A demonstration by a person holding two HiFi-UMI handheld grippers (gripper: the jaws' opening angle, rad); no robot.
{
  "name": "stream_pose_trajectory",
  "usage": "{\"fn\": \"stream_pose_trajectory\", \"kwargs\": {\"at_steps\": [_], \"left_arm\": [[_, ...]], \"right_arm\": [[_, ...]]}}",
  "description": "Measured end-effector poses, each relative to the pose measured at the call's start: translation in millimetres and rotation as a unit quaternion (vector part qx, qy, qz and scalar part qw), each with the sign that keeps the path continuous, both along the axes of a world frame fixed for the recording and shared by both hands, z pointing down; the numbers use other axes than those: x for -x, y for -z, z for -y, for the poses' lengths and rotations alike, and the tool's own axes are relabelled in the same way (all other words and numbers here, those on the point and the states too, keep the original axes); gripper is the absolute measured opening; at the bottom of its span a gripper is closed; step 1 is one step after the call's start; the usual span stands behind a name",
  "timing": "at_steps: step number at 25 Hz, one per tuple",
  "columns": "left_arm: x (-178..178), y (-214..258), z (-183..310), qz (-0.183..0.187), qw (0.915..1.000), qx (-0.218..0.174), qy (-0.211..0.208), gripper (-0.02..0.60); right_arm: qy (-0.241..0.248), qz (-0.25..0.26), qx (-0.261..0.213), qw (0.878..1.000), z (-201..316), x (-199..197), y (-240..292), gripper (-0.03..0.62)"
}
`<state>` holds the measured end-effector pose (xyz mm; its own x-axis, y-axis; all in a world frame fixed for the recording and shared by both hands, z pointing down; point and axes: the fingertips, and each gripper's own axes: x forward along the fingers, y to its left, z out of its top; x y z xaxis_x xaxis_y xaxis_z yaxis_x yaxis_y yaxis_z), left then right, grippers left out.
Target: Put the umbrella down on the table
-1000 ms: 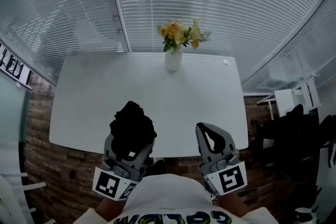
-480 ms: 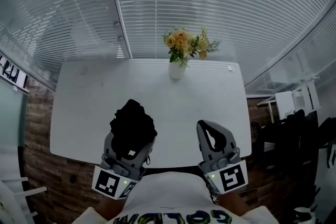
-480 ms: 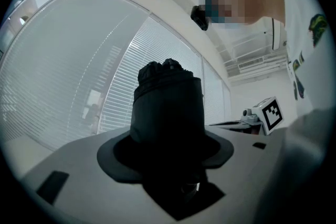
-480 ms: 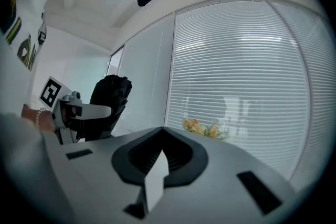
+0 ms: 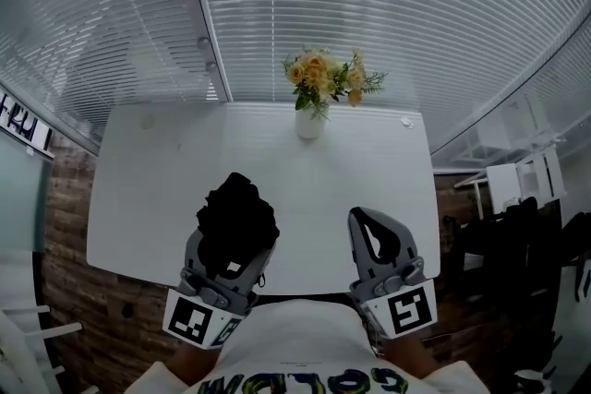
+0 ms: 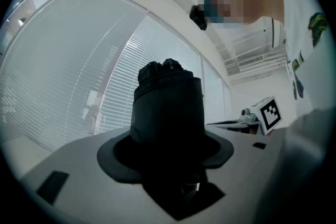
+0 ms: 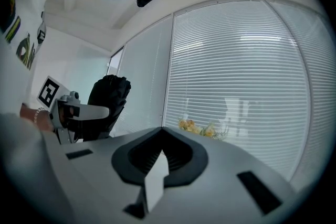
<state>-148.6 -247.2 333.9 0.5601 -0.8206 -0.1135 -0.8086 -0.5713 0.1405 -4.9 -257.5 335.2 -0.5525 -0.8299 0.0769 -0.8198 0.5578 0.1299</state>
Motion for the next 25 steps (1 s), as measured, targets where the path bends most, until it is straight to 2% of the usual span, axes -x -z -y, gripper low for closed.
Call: {"fn": "stream_pose_trajectory", "kwargs": {"at_steps": [15,20,25], "left_arm": [[-56.2,7.7,6.1,0.029,0.9994,-0.017,0.008,0.276],[-73.1,-2.4,8.2,0.072,0.9972,-0.001,-0.018,0.275],[-84.4,-21.7,20.4,0.13,0.9904,0.023,-0.041,0.276]], "right_arm": [[0.012,0.002,-0.009,1.0,3.8,-58.0,6.7,0.009],[0.011,0.003,-0.011,1.0,4.7,-67.2,8.2,0.009],[0.011,0.004,-0.012,1.0,5.5,-69.7,8.9,0.009]]}}
